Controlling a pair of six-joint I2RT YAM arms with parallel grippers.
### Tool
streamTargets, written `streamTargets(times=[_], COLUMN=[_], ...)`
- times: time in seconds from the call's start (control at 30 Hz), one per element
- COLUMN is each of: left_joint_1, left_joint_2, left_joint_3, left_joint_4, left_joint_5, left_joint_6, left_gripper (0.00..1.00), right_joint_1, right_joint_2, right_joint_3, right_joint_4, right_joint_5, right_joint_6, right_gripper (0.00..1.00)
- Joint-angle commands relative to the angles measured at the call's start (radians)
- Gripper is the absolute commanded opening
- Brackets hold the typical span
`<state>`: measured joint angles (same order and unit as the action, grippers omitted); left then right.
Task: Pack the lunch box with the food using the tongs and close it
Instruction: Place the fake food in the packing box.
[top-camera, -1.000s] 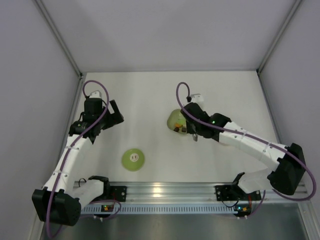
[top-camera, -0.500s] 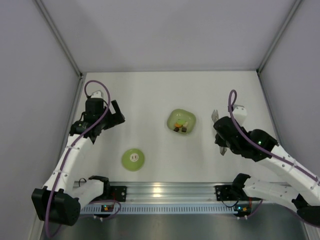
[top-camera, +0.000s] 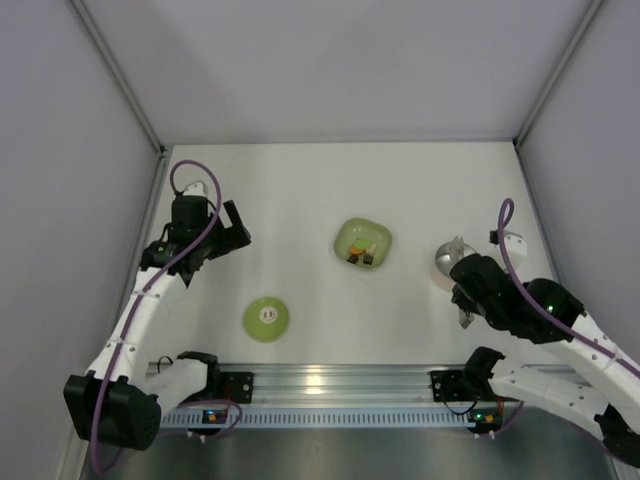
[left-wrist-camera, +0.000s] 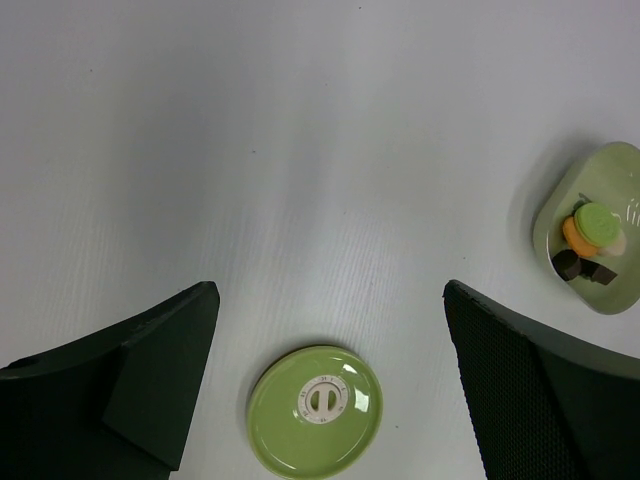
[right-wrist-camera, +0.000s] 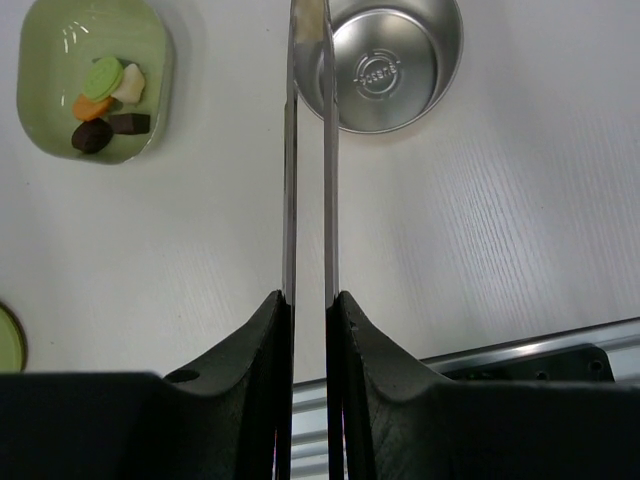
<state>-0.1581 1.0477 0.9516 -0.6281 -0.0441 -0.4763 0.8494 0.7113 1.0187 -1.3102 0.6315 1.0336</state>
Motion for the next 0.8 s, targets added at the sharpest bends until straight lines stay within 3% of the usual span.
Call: streamTargets(times=[0.0, 0.77], left_joint_1=[-0.004, -0.006], left_joint_2=[0.006, 0.011], left_joint_3=[0.007, 0.004], left_joint_4=[0.051, 0.051], left_joint_5=[0.01, 0.013], left_joint_6=[0.001, 0.001], left_gripper=[0.99, 0.99], right_joint_1=[-0.012, -0.012], right_joint_2=[-0.006, 0.002], right_joint_3=[-0.019, -0.049], right_joint_4=[-0.161, -0.15], right_joint_5=[0.019, 0.031], right_joint_6=[0.032, 0.036], right_gripper=[0.06, 0.34])
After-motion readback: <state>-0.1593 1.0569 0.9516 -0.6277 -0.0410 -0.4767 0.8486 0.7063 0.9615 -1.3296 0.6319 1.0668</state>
